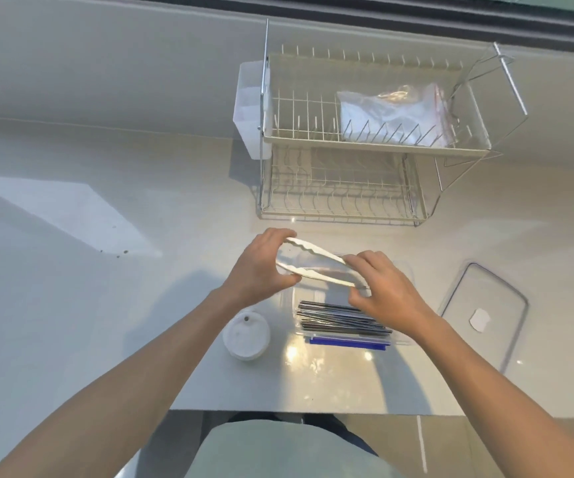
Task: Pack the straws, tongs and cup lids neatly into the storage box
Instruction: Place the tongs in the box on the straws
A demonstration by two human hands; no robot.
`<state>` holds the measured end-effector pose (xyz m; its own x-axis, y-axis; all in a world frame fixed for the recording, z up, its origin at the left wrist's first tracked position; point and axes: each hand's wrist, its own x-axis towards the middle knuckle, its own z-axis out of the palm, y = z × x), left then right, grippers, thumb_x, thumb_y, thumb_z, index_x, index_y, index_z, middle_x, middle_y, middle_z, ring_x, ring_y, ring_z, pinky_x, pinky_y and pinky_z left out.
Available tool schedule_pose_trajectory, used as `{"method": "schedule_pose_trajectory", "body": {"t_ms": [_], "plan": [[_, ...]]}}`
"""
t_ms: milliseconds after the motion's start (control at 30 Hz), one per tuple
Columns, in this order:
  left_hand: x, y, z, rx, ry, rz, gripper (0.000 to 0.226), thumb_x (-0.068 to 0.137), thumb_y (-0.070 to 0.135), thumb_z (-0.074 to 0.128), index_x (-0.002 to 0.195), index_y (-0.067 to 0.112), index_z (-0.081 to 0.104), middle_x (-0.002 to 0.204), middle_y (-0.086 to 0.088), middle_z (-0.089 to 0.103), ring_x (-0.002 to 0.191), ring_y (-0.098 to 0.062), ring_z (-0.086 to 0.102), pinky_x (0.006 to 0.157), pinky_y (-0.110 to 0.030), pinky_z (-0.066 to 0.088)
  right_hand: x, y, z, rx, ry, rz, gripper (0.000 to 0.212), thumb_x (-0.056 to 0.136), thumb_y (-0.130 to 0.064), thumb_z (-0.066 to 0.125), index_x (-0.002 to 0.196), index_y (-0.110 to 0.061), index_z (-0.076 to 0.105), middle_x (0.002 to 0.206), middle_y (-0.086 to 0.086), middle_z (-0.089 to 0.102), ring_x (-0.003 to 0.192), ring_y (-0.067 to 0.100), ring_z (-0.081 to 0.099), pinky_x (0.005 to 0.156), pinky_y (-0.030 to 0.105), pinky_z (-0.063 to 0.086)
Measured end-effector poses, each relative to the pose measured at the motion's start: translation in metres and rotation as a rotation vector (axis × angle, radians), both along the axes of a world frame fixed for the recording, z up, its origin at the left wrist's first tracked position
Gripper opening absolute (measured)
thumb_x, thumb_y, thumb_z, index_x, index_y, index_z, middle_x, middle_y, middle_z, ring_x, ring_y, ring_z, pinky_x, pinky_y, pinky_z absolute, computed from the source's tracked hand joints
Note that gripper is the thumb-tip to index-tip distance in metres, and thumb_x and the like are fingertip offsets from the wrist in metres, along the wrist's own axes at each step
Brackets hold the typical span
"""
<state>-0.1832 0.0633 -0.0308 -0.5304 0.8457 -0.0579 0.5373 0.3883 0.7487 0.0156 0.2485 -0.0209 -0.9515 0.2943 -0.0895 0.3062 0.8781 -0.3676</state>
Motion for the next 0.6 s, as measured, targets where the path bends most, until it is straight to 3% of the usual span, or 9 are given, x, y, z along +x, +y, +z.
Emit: {"method": "schedule_pose_trajectory", "body": {"t_ms": [100,233,333,467,600], "plan": [[0.024,0.018,-0.003,-0.058,0.180,-0.121,0.069,0.075,0.028,0.082,0.137,0.011,0.057,0.130,-0.005,0.062,0.113,-0.029,0.060,0.096,-0.043,0.049,0.028,0.010,-0.011,0.063,-0.041,-0.042,0.056,0.084,-0.018,0.073,0.137,-0.014,0.058,0.126,0.005,0.064,0.114,0.024,0.058,0.086,0.035,0.055],[0.046,0.040,-0.009,-0.121,0.323,-0.162,0.070,0.072,0.022,0.080,0.137,0.006,0.059,0.131,-0.011,0.060,0.116,-0.033,0.057,0.097,-0.041,0.046,0.047,0.011,-0.030,0.117,-0.113,-0.132,0.054,0.085,-0.020,0.073,0.136,-0.012,0.056,0.124,0.006,0.063,0.110,0.025,0.060,0.080,0.032,0.056],[0.054,0.052,-0.015,-0.187,0.447,-0.192,0.060,0.073,0.024,0.078,0.128,0.008,0.063,0.118,-0.010,0.061,0.106,-0.033,0.058,0.088,-0.039,0.046,0.051,0.011,-0.041,0.114,-0.169,-0.166,0.048,0.087,-0.018,0.069,0.133,-0.011,0.055,0.121,0.006,0.062,0.106,0.026,0.060,0.076,0.034,0.056],[0.065,0.057,-0.025,-0.394,0.574,-0.287,0.065,0.078,0.026,0.072,0.140,0.018,0.052,0.120,-0.010,0.057,0.105,-0.032,0.054,0.085,-0.038,0.040,0.046,0.011,-0.050,0.133,-0.294,-0.135,0.047,0.082,-0.011,0.063,0.129,-0.006,0.057,0.115,0.011,0.062,0.105,0.033,0.059,0.073,0.039,0.051],[0.076,0.067,-0.036,-0.531,0.605,-0.316,0.070,0.082,0.021,0.066,0.147,0.016,0.040,0.124,-0.013,0.054,0.108,-0.032,0.051,0.090,-0.039,0.038,0.039,0.015,-0.060,0.132,-0.385,-0.108,0.051,0.085,-0.012,0.059,0.136,-0.008,0.051,0.123,0.010,0.059,0.114,0.031,0.055,0.077,0.039,0.051]]}}
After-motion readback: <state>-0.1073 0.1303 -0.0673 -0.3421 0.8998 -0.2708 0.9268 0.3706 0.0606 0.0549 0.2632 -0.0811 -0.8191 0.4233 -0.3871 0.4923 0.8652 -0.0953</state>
